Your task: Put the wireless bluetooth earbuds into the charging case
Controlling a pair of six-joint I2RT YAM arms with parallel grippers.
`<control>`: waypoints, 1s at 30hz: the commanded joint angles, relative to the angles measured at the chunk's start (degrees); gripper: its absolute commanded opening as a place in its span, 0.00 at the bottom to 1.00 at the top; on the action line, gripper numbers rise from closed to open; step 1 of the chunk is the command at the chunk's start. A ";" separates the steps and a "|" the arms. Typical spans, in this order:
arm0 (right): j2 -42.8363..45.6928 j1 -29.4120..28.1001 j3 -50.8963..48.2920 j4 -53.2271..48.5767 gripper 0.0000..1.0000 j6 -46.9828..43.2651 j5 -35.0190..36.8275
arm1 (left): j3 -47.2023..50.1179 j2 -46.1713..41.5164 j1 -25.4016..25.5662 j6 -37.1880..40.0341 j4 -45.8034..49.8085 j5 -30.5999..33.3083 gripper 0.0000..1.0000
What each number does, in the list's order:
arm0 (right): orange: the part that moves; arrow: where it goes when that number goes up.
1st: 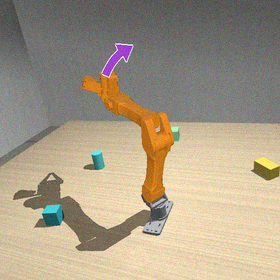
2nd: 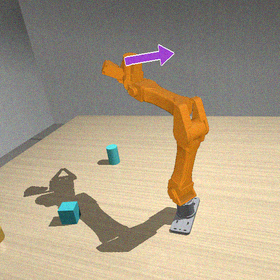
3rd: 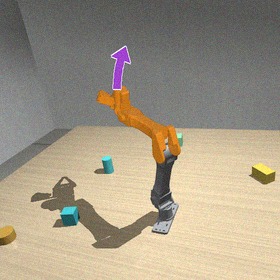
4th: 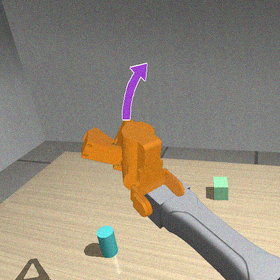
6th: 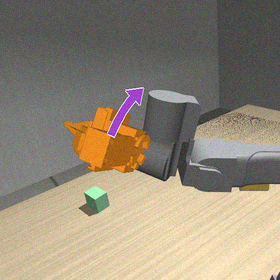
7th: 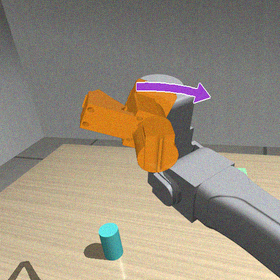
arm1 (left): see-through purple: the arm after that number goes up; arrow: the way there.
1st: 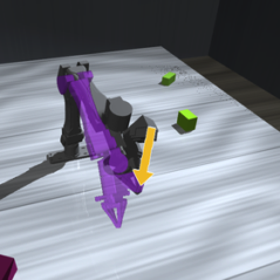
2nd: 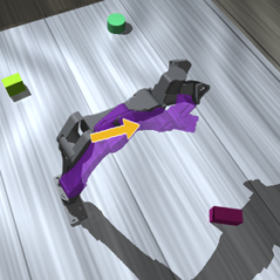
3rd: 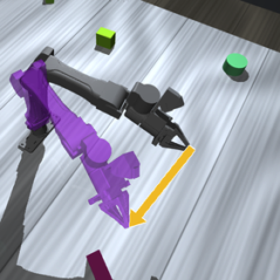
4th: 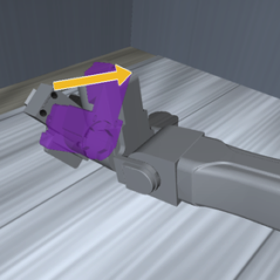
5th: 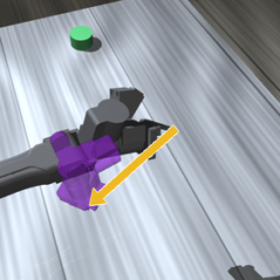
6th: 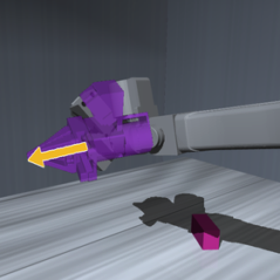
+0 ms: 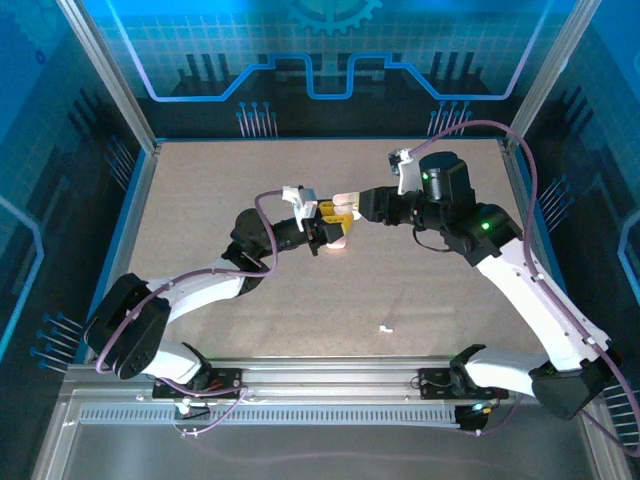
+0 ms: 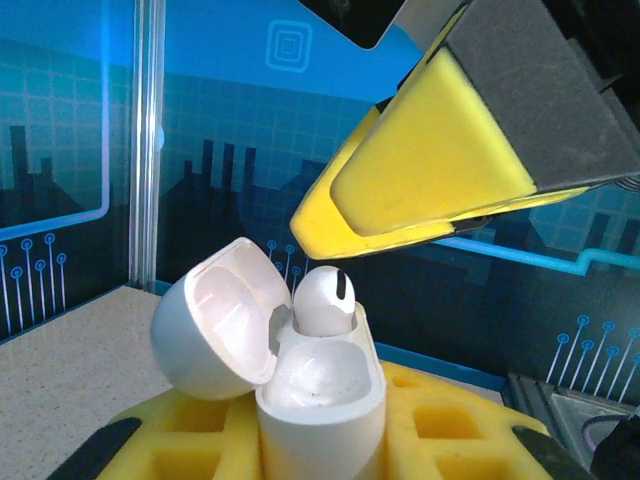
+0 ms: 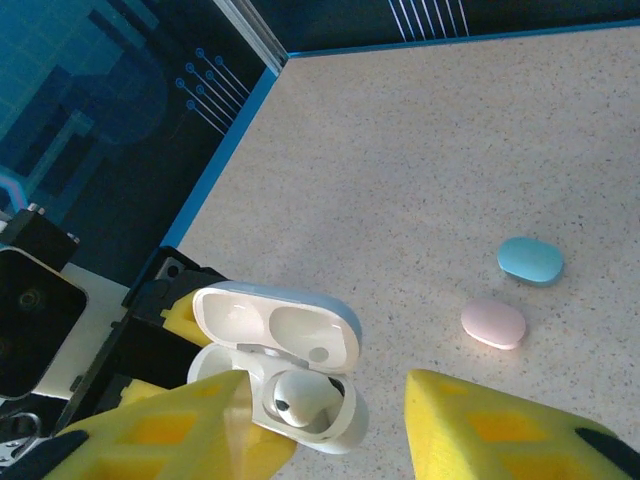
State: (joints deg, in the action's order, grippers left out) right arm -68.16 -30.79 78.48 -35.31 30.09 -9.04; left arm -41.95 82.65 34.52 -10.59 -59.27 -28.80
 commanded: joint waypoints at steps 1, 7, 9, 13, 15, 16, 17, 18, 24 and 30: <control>-1.59 0.64 0.88 -2.09 0.44 0.22 -0.17 | -1.23 -1.71 0.03 0.96 -2.35 -1.24 0.24; -4.38 0.66 3.11 -4.27 0.46 -0.18 -2.40 | -1.13 -1.93 0.07 1.09 -2.12 -0.96 0.24; -3.60 0.64 3.48 -4.50 0.49 0.05 -1.54 | -1.03 -2.18 0.02 1.53 -1.63 -0.75 0.24; 0.88 1.38 3.14 -4.62 0.63 0.02 0.13 | -0.42 -2.79 0.03 2.65 -0.37 0.53 0.24; 3.31 2.46 1.94 -6.10 0.64 -0.44 1.41 | 0.08 -3.17 0.07 3.36 0.20 1.51 0.24; 4.36 3.29 1.12 -6.98 0.65 -0.31 2.07 | 0.43 -3.36 0.02 3.77 0.45 1.97 0.24; 5.33 4.05 -0.04 -7.85 0.65 0.12 2.64 | 0.66 -3.54 0.03 4.05 0.53 2.42 0.24; 6.56 5.40 -1.97 -9.00 0.65 0.89 2.92 | 1.02 -3.79 0.08 4.32 0.62 2.93 0.24; 10.72 10.10 -15.79 -11.59 0.67 9.71 2.71 | 2.10 -5.21 0.02 5.62 0.91 4.90 0.24; 6.38 10.47 -30.19 -8.06 0.67 12.58 -5.05 | 3.08 -6.90 0.03 6.20 0.82 6.27 0.24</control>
State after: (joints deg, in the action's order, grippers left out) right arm -60.29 -20.56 52.18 -42.96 39.57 -10.13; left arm -39.79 78.06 34.50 -5.98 -57.25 -24.21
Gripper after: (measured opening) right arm 0.671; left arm 0.244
